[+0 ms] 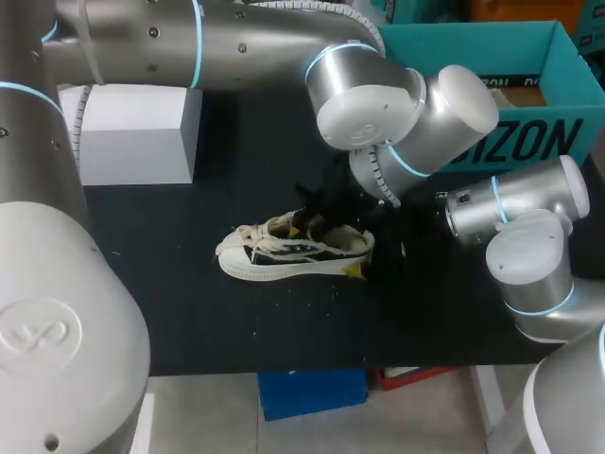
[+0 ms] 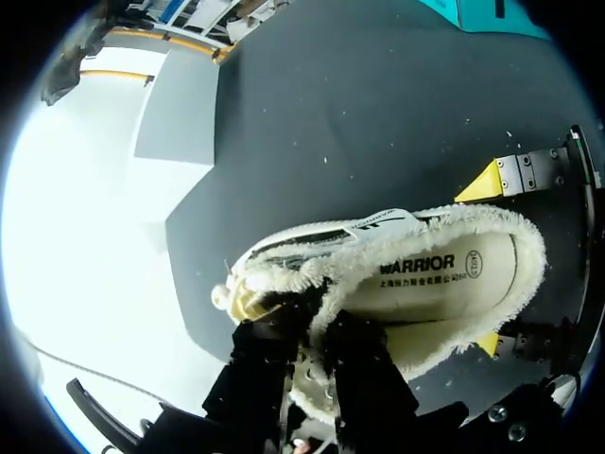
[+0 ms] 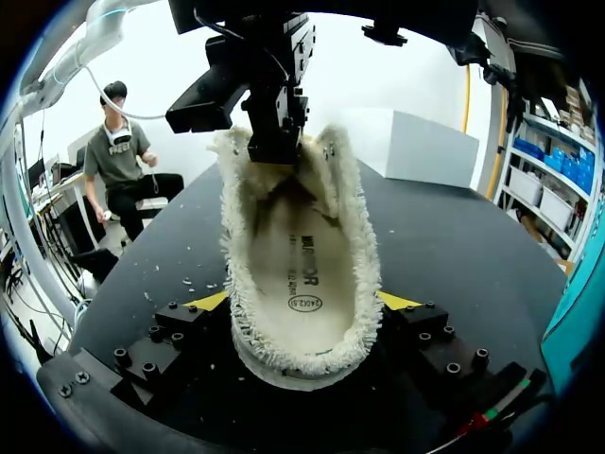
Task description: Take the shoe out of the shoebox, open the shoe tongue, remove and reinsert the insole, then place the shoe into the shoebox
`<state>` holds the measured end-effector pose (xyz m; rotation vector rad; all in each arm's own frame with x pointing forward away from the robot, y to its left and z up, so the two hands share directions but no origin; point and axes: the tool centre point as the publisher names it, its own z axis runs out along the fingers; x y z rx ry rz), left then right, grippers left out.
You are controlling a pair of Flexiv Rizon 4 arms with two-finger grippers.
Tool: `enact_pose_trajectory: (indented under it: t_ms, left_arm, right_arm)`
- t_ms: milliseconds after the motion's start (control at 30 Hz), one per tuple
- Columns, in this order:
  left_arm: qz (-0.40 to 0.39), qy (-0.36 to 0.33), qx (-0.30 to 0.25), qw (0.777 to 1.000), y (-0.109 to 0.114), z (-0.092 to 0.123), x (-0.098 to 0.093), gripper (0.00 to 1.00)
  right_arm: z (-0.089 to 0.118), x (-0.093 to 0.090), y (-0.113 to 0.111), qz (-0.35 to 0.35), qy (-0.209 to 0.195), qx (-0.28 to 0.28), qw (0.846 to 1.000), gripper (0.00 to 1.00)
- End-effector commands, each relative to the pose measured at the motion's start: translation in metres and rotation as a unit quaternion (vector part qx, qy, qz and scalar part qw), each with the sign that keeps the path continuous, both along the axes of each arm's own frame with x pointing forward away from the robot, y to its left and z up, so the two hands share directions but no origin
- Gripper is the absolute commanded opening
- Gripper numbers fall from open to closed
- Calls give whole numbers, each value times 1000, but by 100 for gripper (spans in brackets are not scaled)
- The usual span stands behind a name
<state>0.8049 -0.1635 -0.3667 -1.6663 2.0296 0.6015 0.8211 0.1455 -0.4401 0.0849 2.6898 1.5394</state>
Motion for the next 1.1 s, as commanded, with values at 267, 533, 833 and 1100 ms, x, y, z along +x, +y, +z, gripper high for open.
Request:
enact_pose_trajectory:
  t_ms: [267,533,833,1100]
  left_arm:
    - [6,-33,-11,999,5,20,-2,0]
    - [19,-62,-12,998,17,39,-4,0]
    - [41,-88,-3,995,43,48,-8,0]
    - [61,-97,3,993,64,48,-13,0]
  right_arm:
    - [-3,0,2,-1,0,-1,1000,0]
    - [-3,0,2,-1,0,-1,1000,0]
    - [-3,0,2,-1,0,-1,1000,0]
    - [-3,0,2,-1,0,-1,1000,0]
